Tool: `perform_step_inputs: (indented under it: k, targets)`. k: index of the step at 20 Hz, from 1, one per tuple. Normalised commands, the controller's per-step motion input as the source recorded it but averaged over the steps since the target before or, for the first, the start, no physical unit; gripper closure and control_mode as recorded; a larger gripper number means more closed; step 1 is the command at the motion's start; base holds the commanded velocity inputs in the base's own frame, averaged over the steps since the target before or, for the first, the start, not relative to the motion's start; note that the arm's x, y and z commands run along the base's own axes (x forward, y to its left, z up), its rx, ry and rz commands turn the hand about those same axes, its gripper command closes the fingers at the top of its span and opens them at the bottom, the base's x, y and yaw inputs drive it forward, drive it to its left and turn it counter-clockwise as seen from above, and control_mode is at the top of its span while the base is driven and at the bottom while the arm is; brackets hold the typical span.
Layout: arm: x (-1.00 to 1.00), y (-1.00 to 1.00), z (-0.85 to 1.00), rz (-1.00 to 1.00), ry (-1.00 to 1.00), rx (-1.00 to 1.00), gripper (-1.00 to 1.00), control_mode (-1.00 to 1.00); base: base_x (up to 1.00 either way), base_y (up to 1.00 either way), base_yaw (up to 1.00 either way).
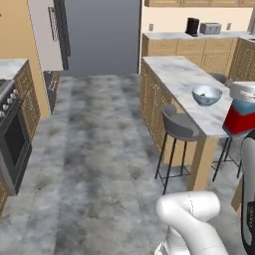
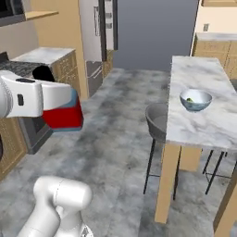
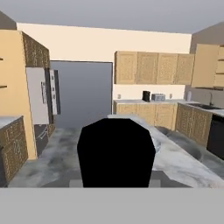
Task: There is a bowl on the dining counter. Grab a lemon wedge from the fridge and place it in the bowl. Then get the liquor bottle and glass cup from the cabinet and place them next to the bowl.
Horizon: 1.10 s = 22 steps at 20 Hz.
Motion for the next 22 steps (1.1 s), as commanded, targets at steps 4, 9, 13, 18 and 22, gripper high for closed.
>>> perform_step_inputs:
  k: [4,9,13,18,22]
  targets:
    - [0.0,0.0,0.0,0.0,0.0,0.0,1.0,1.0,0.38,0.74,-0.63]
    - [0.0,0.0,0.0,0.0,0.0,0.0,1.0,1.0,0.43,0.68,-0.66]
    - [0.0,0.0,0.0,0.0,0.0,0.0,1.0,1.0,0.46,0.66,-0.67]
    - [0.0,0.0,0.0,0.0,0.0,0.0,1.0,1.0,0.5,0.66,-0.67]
    - [0.0,0.0,0.0,0.0,0.0,0.0,1.0,1.0,0.6,0.67,-0.65]
